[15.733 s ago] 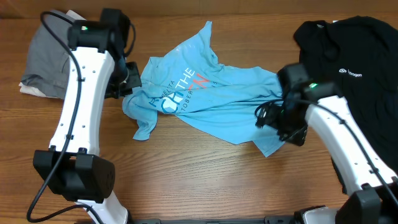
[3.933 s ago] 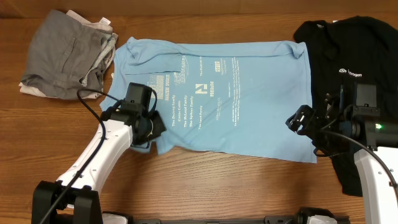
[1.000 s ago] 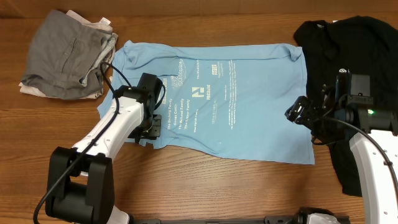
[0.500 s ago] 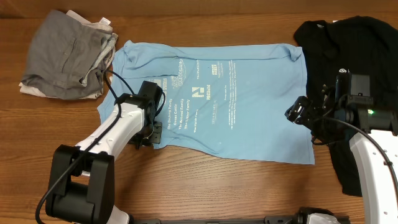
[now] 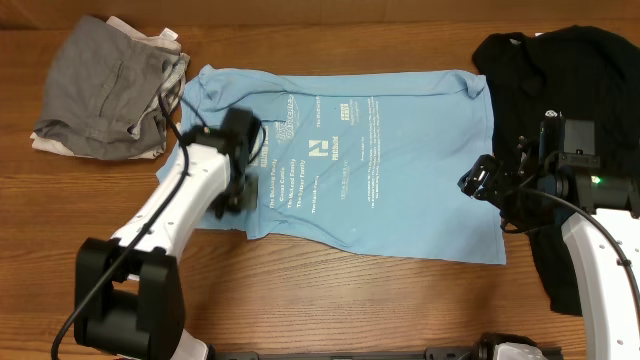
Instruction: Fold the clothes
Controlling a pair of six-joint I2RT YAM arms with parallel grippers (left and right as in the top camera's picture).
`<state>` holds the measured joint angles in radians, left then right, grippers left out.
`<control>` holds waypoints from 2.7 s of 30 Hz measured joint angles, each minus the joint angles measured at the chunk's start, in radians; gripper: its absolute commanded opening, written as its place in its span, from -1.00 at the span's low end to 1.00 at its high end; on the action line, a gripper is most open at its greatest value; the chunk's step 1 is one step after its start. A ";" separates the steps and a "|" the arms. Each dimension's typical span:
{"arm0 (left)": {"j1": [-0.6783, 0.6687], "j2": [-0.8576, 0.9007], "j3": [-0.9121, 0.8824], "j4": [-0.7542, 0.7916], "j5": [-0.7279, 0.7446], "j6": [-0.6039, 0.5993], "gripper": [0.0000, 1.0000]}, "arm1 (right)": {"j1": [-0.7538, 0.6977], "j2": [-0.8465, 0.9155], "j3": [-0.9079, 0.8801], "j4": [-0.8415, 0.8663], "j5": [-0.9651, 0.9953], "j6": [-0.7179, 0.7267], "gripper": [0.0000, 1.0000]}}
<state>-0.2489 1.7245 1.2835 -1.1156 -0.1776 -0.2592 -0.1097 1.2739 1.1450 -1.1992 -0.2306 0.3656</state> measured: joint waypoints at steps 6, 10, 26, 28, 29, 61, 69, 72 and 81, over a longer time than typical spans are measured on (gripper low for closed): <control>0.000 0.000 0.169 0.042 -0.029 -0.004 -0.92 | 0.000 0.000 0.000 0.000 0.000 0.000 0.97; 0.000 0.000 0.172 0.084 -0.059 -0.004 -0.91 | 0.000 0.000 0.000 0.000 0.000 -0.001 0.97; 0.029 0.191 0.172 0.256 -0.119 -0.003 -0.92 | 0.000 0.000 0.000 0.020 0.000 0.000 0.97; 0.049 0.193 0.172 0.256 -0.119 -0.004 -0.92 | 0.000 0.004 0.000 0.024 0.002 0.000 0.97; 0.057 0.193 0.172 0.254 -0.120 -0.004 -0.92 | 0.000 0.008 0.000 0.023 0.002 0.000 0.97; 0.198 0.193 0.172 0.517 -0.042 0.001 -0.92 | 0.000 0.179 -0.063 0.031 0.003 0.023 0.97; 0.198 0.193 0.180 0.517 -0.040 0.001 -0.92 | 0.000 0.179 -0.063 0.031 0.003 0.023 0.97; 0.198 0.193 0.208 0.505 -0.046 0.001 -0.92 | 0.000 0.179 -0.063 0.031 0.003 0.023 0.97; 0.198 0.193 0.236 0.511 -0.109 0.001 -0.92 | 0.000 0.179 -0.063 0.031 0.003 0.023 0.97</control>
<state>-0.0505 1.9175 1.5196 -0.6044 -0.2871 -0.2581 -0.1093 1.4532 1.0824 -1.1679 -0.2279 0.3882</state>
